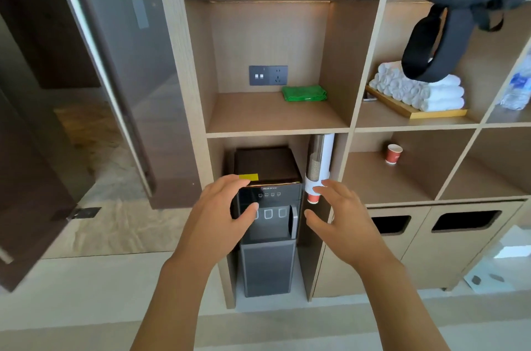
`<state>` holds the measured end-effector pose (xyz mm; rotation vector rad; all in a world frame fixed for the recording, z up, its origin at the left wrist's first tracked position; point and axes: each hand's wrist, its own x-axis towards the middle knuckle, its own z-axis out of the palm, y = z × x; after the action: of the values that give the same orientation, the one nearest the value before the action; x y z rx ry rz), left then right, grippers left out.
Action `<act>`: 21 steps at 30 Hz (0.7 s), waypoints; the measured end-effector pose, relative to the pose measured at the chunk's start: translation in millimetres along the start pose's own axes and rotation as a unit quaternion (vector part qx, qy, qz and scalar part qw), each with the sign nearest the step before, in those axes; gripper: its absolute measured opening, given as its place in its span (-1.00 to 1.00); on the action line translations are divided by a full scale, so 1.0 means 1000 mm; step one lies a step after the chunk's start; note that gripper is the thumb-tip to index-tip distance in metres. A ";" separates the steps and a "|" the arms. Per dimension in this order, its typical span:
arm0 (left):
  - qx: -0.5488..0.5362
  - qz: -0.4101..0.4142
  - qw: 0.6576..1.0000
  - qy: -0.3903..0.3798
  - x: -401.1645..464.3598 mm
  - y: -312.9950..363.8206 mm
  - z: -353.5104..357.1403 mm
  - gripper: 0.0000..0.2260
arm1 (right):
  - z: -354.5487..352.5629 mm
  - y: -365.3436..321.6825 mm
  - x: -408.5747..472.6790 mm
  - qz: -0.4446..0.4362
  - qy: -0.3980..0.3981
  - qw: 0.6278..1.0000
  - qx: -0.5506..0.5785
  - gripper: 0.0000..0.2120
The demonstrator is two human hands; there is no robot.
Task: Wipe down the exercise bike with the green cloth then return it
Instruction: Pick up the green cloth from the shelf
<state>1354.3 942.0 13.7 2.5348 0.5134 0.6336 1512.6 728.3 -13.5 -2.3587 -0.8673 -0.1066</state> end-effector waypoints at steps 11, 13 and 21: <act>-0.041 0.030 0.998 -0.026 0.125 -0.051 0.012 -0.56 | 0.039 -0.006 0.118 0.025 0.027 0.999 -0.020 -0.49; -0.040 0.031 0.998 -0.028 0.143 -0.055 0.020 -0.56 | 0.042 -0.002 0.134 0.029 0.023 0.999 -0.024 -0.48; -0.020 0.059 0.998 -0.009 0.231 -0.051 0.051 -0.56 | 0.033 0.020 0.224 0.009 0.047 0.999 -0.001 -0.49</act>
<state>1558.8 1070.6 25.5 2.5443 0.3432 0.6559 1696.0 860.5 10.9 -2.3420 -0.8010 -0.2099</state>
